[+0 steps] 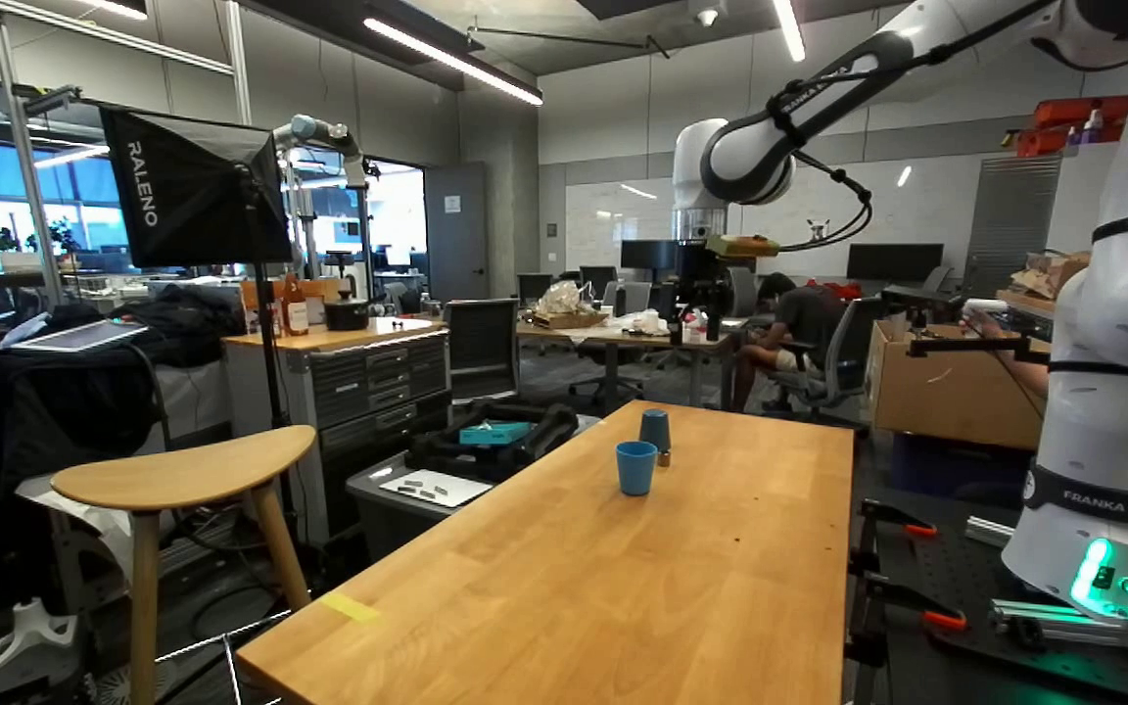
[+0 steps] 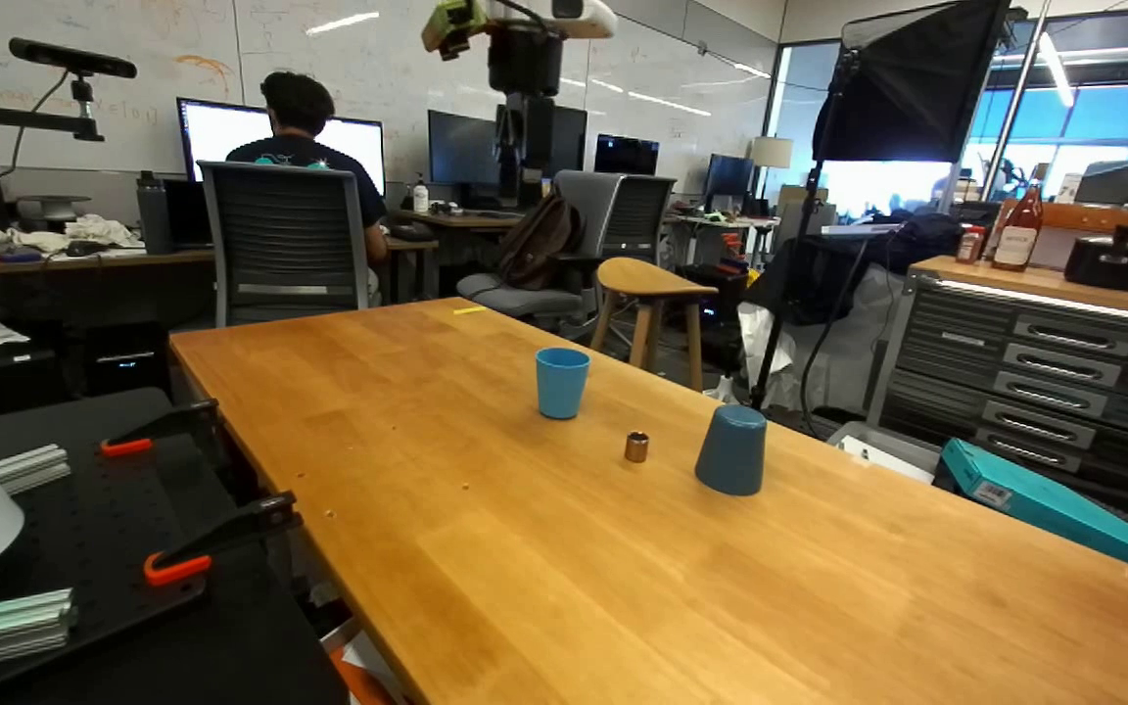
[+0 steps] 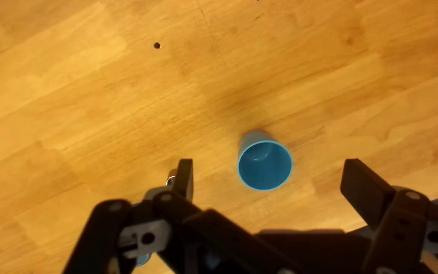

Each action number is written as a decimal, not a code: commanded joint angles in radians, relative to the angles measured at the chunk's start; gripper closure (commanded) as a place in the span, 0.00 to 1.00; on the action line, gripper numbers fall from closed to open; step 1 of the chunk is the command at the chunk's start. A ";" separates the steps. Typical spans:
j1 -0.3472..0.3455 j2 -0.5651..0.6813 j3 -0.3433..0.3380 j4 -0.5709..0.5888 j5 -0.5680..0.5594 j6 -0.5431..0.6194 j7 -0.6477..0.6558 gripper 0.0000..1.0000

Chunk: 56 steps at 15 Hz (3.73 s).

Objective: Place the metal object inside the light blue cup

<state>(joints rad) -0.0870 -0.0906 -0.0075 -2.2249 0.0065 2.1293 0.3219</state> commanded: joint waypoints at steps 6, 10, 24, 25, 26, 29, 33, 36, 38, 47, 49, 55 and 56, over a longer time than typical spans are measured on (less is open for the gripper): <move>0.011 0.172 -0.040 -0.010 -0.070 0.298 0.102 0.00; 0.033 0.341 -0.092 0.039 -0.184 0.447 0.285 0.00; 0.053 0.599 -0.188 0.193 -0.060 0.453 0.417 0.00; 0.054 0.614 -0.191 0.201 -0.053 0.458 0.429 0.00; 0.054 0.628 -0.196 0.209 -0.046 0.462 0.440 0.00; 0.054 0.666 -0.207 0.233 -0.022 0.477 0.480 0.00; 0.059 0.700 -0.230 0.244 -0.021 0.500 0.520 0.00; 0.063 0.717 -0.240 0.243 -0.020 0.520 0.544 0.00; 0.072 0.731 -0.249 0.243 -0.028 0.532 0.561 0.00; 0.144 0.813 -0.284 0.275 -0.034 0.644 0.608 0.82; 0.147 0.808 -0.273 0.278 -0.021 0.626 0.601 0.95; 0.167 0.661 -0.231 0.213 -0.030 0.547 0.528 0.90; 0.166 0.637 -0.227 0.211 -0.030 0.514 0.518 0.73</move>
<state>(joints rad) 0.0718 0.6263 -0.2376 -1.9902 -0.0340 2.7154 0.8885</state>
